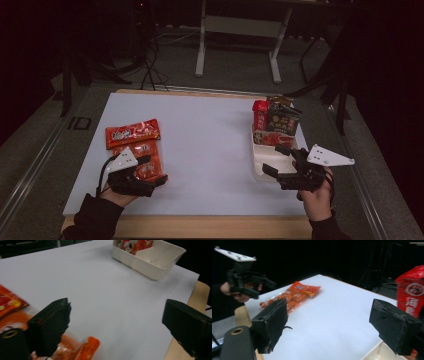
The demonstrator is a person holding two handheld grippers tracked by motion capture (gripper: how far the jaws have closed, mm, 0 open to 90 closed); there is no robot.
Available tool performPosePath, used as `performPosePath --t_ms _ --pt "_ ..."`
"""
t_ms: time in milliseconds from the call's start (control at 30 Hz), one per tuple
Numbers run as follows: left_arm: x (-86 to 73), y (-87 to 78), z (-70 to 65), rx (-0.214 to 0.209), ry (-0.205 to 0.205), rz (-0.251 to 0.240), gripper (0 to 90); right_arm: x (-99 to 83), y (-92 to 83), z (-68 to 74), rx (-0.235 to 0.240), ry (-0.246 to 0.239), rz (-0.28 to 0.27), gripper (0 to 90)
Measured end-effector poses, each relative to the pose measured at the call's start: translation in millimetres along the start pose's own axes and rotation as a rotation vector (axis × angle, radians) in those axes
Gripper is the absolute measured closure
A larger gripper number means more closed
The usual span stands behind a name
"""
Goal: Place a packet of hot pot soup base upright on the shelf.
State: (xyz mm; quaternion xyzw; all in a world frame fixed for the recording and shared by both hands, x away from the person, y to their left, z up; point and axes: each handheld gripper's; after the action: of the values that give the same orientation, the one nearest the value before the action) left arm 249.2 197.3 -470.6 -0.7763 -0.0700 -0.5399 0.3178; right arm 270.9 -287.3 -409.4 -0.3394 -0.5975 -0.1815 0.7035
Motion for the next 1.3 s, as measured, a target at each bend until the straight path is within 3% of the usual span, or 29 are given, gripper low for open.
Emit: performPosePath --t_ms 133,167,267,333,400,433,500,567,600,667,700,800,1067,1133,1300 --pt "-2.5 -10.0 10.1 0.037 -0.003 -0.004 15.7 -1.3 -0.2 6.4 -0.014 -0.033 0.018 14.5" --pt "-4.8 -18.0 17.3 0.077 -0.013 -0.018 17.5 -2.4 -0.6 9.4 -0.01 -0.036 0.023 14.1" --pt "-7.2 -27.0 26.3 0.128 -0.03 -0.022 22.2 -4.9 -1.2 11.6 -0.009 -0.036 0.019 13.9" --pt "-7.2 -27.0 26.3 0.128 -0.03 -0.022 24.2 -5.6 -1.2 12.0 -0.004 -0.036 0.021 13.9" --pt "-10.0 -36.8 37.1 0.191 -0.059 -0.025 29.0 -7.1 -1.6 13.1 0.0 -0.029 0.017 13.8" --pt "-11.0 -39.5 40.8 0.196 -0.068 -0.026 32.1 -7.2 -1.9 14.5 0.005 -0.032 0.012 13.8" --pt "-12.7 -42.7 46.7 0.251 -0.085 -0.016 33.1 -6.9 -2.1 15.5 0.002 -0.034 0.01 13.8" --pt "-15.0 -45.4 52.7 0.288 -0.095 -0.006 39.4 -6.3 -1.7 17.0 0.012 -0.032 0.015 13.8" --pt "-16.4 -46.2 56.2 0.306 -0.105 0.0 47.0 -6.7 -0.8 17.1 0.031 -0.018 0.005 13.5" --pt "-19.8 -46.8 63.3 0.34 -0.125 0.003 47.7 -7.0 -0.3 16.5 0.036 -0.009 0.0 13.3" --pt "-21.4 -47.3 67.0 0.346 -0.14 -0.001 54.3 -7.2 -0.2 16.3 0.032 -0.013 -0.001 13.3" --pt "-26.6 -46.4 78.0 0.372 -0.181 -0.005 62.8 -8.3 -0.8 17.5 0.013 -0.033 0.011 13.6" --pt "-35.5 -39.8 99.0 0.426 -0.169 0.085 89.1 -12.6 -2.8 19.1 0.008 -0.038 0.022 13.8" --pt "-37.3 -38.0 102.3 0.454 -0.167 0.099 89.7 -13.3 -2.6 18.0 0.005 -0.035 0.022 13.8" --pt "-44.5 -34.2 114.2 0.491 -0.215 0.121 89.9 -13.3 -1.9 19.0 0.009 -0.042 0.021 13.8"
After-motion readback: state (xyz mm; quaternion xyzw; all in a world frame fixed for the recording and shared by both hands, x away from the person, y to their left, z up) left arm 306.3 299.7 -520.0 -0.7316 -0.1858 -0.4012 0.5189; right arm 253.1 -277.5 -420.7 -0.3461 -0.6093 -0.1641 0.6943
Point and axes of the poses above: each handheld gripper's, and its own axes: y roughly forward along the jaws, x roughly out of its top, z roughly to its left, and after that the axes turned 10 degrees about -x, right-handed
